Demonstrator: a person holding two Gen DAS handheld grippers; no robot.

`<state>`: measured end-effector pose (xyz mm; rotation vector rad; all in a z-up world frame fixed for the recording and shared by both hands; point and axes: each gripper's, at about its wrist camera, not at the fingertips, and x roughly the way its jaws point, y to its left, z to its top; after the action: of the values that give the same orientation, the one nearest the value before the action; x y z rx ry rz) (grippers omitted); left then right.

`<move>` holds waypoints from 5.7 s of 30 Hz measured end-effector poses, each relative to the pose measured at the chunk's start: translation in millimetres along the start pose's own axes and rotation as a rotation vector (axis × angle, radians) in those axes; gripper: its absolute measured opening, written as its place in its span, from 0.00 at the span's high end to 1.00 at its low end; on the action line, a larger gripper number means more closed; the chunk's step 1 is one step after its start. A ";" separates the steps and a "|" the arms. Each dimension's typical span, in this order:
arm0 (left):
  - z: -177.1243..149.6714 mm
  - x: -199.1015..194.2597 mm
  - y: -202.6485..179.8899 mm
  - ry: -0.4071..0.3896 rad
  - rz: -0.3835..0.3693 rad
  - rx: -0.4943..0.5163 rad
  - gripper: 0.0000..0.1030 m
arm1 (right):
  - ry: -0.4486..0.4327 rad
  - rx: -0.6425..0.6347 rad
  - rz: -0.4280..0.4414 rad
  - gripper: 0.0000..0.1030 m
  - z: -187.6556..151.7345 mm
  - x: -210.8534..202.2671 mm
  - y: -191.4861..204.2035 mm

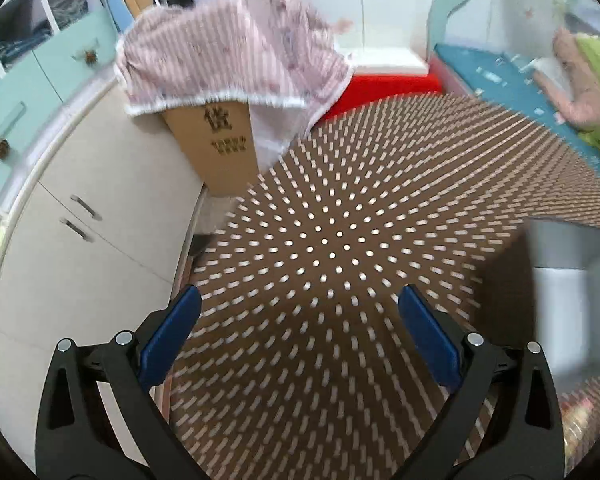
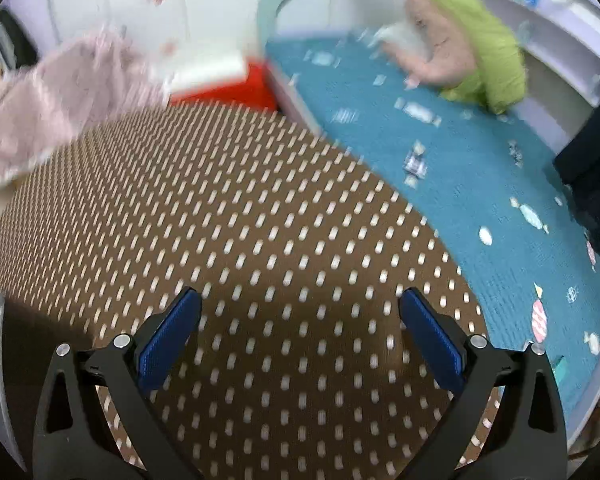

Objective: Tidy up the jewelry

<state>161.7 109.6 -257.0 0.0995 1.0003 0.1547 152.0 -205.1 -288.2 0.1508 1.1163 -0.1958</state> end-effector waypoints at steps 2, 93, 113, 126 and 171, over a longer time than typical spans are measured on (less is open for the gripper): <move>-3.5 -47.3 7.0 0.029 -0.046 -0.022 0.05 | -0.054 -0.054 0.043 0.09 -4.8 -45.6 6.7; 15.2 -326.8 -79.6 -0.266 -0.182 0.102 0.05 | -0.391 -0.085 0.122 0.07 -40.8 -345.4 -7.6; 12.3 -328.3 -65.8 -0.241 -0.148 0.067 0.05 | -0.380 -0.133 0.146 0.07 -38.3 -343.4 3.1; 10.6 -330.9 -67.0 -0.236 -0.140 0.063 0.05 | -0.377 -0.139 0.149 0.07 -39.8 -343.9 5.5; 6.9 -332.0 -63.4 -0.241 -0.125 0.043 0.05 | -0.354 -0.162 0.175 0.07 -35.9 -337.4 2.7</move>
<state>-3.3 -11.0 12.3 0.0926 0.7671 0.0059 -22.1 -167.5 0.6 0.0650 0.7582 0.0250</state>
